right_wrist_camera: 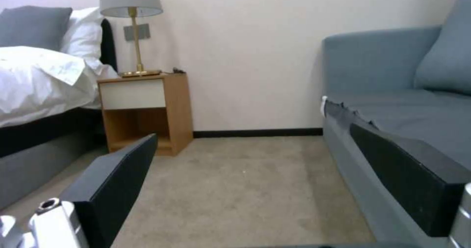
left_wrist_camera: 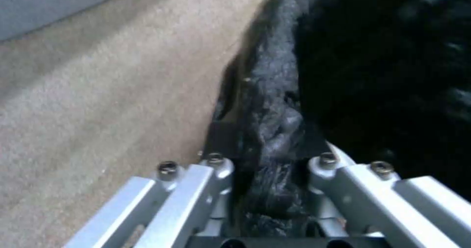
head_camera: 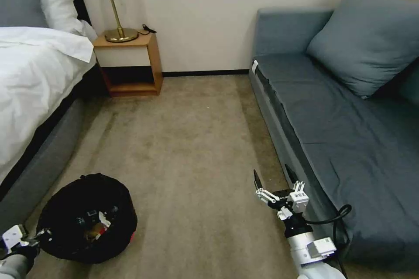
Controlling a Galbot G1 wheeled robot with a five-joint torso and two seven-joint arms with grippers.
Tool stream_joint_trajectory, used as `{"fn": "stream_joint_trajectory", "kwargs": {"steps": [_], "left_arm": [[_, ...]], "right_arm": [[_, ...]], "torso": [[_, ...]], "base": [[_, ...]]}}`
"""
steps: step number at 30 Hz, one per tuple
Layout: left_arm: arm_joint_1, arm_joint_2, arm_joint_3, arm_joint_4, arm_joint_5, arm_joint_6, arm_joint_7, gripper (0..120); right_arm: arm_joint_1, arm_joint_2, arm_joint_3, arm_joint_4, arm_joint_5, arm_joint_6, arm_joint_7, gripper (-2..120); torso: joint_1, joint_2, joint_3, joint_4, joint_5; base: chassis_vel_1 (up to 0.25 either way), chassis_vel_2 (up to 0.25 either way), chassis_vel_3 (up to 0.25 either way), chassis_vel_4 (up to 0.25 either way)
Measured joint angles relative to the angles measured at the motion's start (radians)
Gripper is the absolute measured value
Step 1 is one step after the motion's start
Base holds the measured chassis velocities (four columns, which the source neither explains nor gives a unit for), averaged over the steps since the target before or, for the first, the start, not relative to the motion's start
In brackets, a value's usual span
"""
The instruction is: Pick up the trash bin, then pick up the garbage on the floor and place it into the trash bin.
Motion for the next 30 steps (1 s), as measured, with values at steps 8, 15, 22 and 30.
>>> {"fn": "stream_joint_trajectory", "kwargs": {"steps": [8,15,22,30], "left_arm": [[0.020,-0.008,-0.026,-0.040,0.026,-0.005,0.000,47],[0.061,-0.026,-0.055,-0.116,0.135,-0.058,0.012,75],[0.096,-0.043,-0.047,-0.218,0.169,-0.213,0.055,97],[0.124,-0.122,0.112,-0.349,0.365,-0.487,0.131,100]], "right_arm": [[0.001,0.000,-0.001,-0.001,0.000,-0.001,0.000,100],[0.001,0.000,-0.001,-0.001,0.001,-0.001,0.001,100],[0.001,0.000,-0.002,-0.001,0.001,-0.002,0.001,100],[0.002,0.000,-0.002,-0.001,0.001,-0.002,0.001,100]], "torso": [[0.000,0.000,0.000,0.0001,0.0007],[0.000,0.000,0.000,0.0003,0.0008],[0.000,0.000,0.000,0.0002,0.0014],[0.000,0.000,0.000,0.0001,0.0010]], "base": [[0.000,0.000,0.000,0.000],[0.000,0.000,0.000,0.000],[0.000,0.000,0.000,0.000],[0.000,0.000,0.000,0.000]]}}
